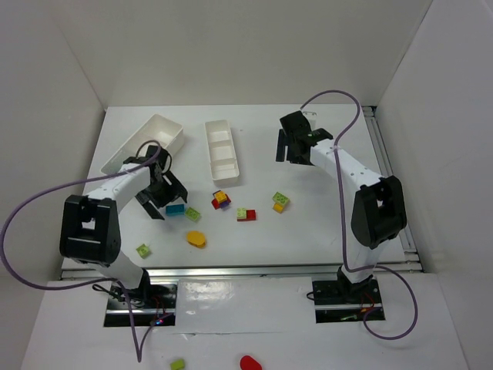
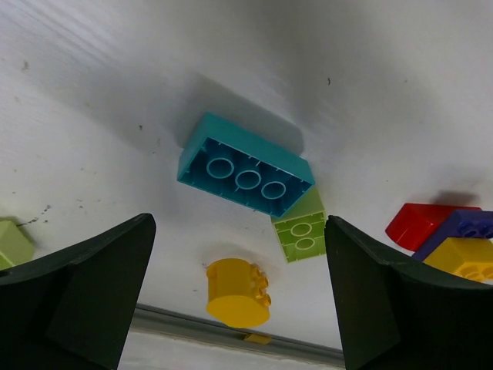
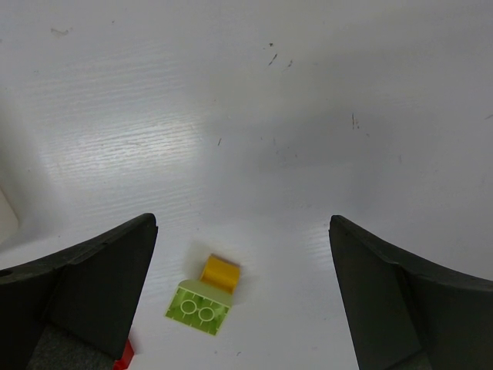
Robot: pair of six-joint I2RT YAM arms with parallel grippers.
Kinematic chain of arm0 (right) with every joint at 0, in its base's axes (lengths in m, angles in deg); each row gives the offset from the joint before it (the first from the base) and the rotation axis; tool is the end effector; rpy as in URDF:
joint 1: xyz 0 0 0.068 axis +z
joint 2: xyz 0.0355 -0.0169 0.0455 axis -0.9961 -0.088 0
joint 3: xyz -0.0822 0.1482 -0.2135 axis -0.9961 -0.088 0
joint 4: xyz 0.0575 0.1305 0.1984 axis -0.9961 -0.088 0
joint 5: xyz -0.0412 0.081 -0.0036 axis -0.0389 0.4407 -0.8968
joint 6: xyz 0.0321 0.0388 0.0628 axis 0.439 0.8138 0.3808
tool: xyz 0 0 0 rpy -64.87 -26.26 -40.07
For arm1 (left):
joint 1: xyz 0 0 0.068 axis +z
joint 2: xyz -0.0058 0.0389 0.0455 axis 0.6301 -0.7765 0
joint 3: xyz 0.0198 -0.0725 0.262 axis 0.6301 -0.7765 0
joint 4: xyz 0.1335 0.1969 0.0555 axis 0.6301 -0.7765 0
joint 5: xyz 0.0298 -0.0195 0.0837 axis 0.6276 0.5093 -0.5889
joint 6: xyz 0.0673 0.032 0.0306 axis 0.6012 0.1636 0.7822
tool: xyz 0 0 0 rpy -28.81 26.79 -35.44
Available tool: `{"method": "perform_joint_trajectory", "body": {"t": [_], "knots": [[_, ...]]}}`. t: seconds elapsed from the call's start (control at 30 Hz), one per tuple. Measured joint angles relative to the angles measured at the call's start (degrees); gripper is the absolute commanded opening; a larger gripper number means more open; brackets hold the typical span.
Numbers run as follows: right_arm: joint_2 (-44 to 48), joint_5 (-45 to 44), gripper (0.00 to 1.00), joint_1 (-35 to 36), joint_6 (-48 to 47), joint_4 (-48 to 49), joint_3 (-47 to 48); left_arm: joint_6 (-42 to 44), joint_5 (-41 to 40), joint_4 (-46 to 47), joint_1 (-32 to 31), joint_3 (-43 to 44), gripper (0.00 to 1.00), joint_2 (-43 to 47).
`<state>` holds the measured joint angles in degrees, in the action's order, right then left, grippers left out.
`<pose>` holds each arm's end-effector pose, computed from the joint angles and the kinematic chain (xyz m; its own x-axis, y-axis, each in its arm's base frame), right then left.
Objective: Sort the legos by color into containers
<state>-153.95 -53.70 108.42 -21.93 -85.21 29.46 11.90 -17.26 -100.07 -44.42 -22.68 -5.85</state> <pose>0.3567 0.1249 0.2496 -0.7573 0.1011 -0.6452 0.1770 0.9827 -0.0538 0.2802 -0.0231 0.1787 -0.6694 -0.7150 -0.2019 -0.6932 0.6988 -0.1764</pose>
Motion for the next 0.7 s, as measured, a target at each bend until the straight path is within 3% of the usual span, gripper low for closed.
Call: {"method": "perform_joint_trajectory", "body": {"t": [0.23,0.6,0.7], "knots": [[0.2,-0.1,1.0,0.0,-0.9,-0.1,0.0,-12.0,-2.0,-0.8,-4.5,0.0,1.0,-4.8],[0.4,-0.2,1.0,0.0,-1.3,-0.9,0.1,-15.4,-9.1,-0.2,-5.1,8.4,0.75,-14.6],[0.4,-0.2,1.0,0.0,-1.3,-1.0,0.1,-15.0,-10.7,0.0,-5.3,10.6,0.56,-15.1]]}}
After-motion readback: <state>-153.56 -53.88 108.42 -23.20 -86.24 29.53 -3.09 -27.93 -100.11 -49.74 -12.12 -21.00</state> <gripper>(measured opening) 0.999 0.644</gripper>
